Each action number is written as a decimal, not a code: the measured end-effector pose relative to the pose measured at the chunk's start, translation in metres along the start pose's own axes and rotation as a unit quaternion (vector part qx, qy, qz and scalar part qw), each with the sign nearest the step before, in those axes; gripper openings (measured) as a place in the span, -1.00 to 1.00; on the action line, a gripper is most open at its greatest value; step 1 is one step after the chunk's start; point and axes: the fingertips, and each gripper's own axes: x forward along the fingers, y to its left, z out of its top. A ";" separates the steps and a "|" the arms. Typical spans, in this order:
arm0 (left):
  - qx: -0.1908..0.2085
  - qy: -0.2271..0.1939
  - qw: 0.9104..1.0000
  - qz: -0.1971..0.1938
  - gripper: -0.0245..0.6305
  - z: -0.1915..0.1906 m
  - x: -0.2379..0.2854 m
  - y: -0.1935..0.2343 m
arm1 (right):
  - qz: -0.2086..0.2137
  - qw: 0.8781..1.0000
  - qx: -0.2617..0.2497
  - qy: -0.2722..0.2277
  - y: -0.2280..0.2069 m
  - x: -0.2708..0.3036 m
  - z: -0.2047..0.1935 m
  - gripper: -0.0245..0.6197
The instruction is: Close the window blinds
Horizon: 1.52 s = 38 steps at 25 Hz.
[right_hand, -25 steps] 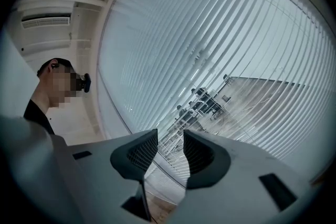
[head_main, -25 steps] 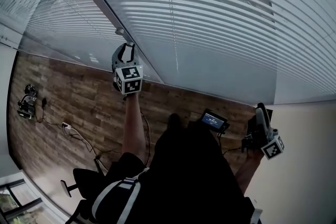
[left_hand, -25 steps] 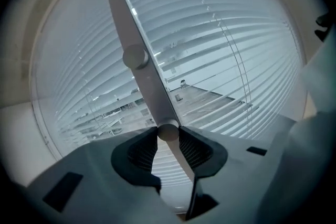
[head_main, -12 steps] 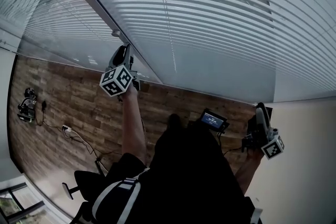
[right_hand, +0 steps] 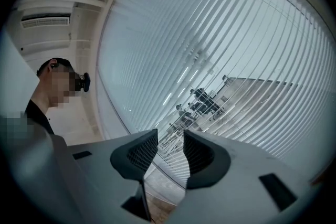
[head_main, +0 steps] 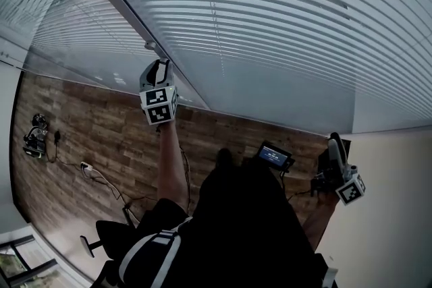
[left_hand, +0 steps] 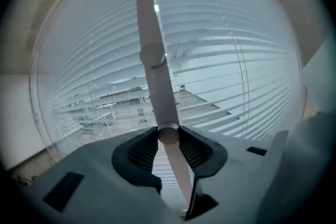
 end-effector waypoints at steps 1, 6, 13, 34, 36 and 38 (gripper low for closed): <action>0.032 0.007 0.999 0.010 -0.51 -0.001 0.000 0.000 | 0.000 1.000 -0.002 0.001 0.001 0.000 0.001 -0.44; 0.152 0.034 0.987 0.044 -0.51 -0.003 0.002 -0.005 | 0.004 1.000 -0.007 0.000 -0.004 -0.003 -0.001 -0.44; 0.159 0.032 0.986 0.049 -0.51 0.000 0.002 -0.003 | 0.005 1.000 -0.001 -0.001 0.000 -0.002 0.000 -0.44; -0.115 -0.031 0.993 -0.025 -0.45 0.001 -0.002 0.003 | 0.006 1.000 -0.002 -0.001 -0.001 0.000 0.000 -0.44; -0.135 -0.035 0.990 -0.033 -0.45 0.001 -0.002 0.001 | 0.006 1.000 -0.002 -0.001 -0.001 -0.001 0.000 -0.44; -0.150 -0.036 0.987 -0.040 -0.45 0.000 -0.001 0.000 | 0.005 1.000 -0.006 -0.002 0.001 -0.002 0.001 -0.44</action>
